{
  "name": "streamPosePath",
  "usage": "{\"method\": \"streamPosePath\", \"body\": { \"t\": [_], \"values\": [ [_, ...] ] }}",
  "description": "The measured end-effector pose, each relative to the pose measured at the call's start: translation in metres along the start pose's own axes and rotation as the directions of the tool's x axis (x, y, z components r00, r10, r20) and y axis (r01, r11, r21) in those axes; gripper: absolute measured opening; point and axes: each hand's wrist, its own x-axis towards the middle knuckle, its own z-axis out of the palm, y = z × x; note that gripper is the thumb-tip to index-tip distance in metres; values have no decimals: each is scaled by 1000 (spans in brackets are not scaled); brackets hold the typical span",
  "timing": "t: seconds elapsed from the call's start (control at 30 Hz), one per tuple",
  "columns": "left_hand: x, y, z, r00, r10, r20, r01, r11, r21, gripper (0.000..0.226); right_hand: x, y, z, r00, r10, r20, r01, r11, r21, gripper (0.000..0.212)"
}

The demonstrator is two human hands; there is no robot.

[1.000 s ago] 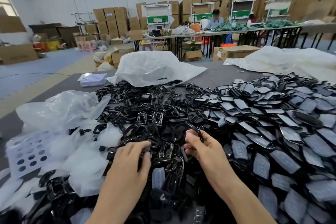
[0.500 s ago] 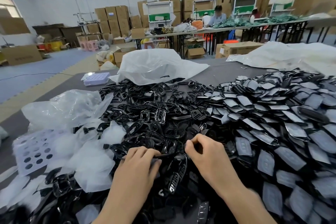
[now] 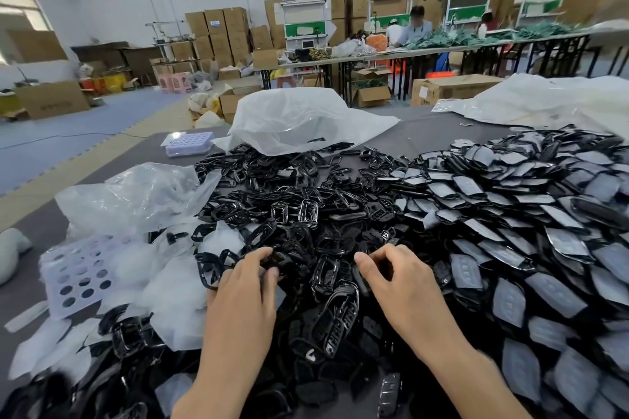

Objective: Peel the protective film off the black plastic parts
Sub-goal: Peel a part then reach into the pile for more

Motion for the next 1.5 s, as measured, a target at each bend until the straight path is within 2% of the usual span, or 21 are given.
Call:
{"method": "streamPosePath", "body": {
  "t": [0.17,0.27,0.4,0.57,0.63,0.73,0.87,0.97,1.03,1.1,1.17,1.27,1.3,1.37,1.43,1.5],
  "values": [
    [-1,3,1,994,103,23,-98,985,-142,31,0,1,-1,999,-18,41,16,999,29,26],
    [-1,4,1,992,129,-7,-127,971,-204,33,0,-2,-2,997,9,70,-15,996,86,10],
    [2,4,0,989,122,-79,-139,948,-285,39,2,-5,-4,993,81,89,-102,956,274,30],
    [3,5,3,997,68,-30,-75,922,-381,35,4,-6,-7,987,85,135,-141,862,487,24],
    [2,3,3,996,77,-37,-85,951,-297,33,6,-7,-8,985,104,138,-164,808,566,25],
    [0,2,3,992,122,-14,-123,989,-80,39,9,-8,-9,971,196,137,-233,642,731,28],
    [-2,11,-2,982,191,-5,-190,974,-126,25,15,-7,-15,957,235,168,-233,281,931,29],
    [-5,15,-8,947,278,159,-257,956,-143,14,16,-8,-22,960,181,212,-223,42,974,44],
    [-8,13,-9,898,333,287,-329,942,-65,22,15,-10,-24,959,153,239,-238,-28,971,42],
    [-9,13,-7,860,343,378,-383,923,33,32,15,-10,-23,954,158,255,-258,-1,966,35],
    [-9,13,-2,841,336,424,-401,913,71,34,15,-9,-20,949,169,266,-282,81,956,25],
    [-8,14,3,840,338,424,-412,906,94,25,13,-8,-12,936,161,314,-343,212,915,31],
    [-7,16,3,852,340,398,-394,917,61,20,13,-8,-9,933,162,321,-353,248,902,35],
    [-5,20,0,918,270,292,-240,961,-134,13,12,-10,-2,929,175,325,-366,318,875,39],
    [-4,21,-3,969,147,198,-63,923,-380,26,9,-14,3,923,179,340,-384,391,837,37],
    [-3,23,-5,982,68,179,31,866,-498,35,4,-18,7,918,162,362,-395,447,803,31]
  ]
}}
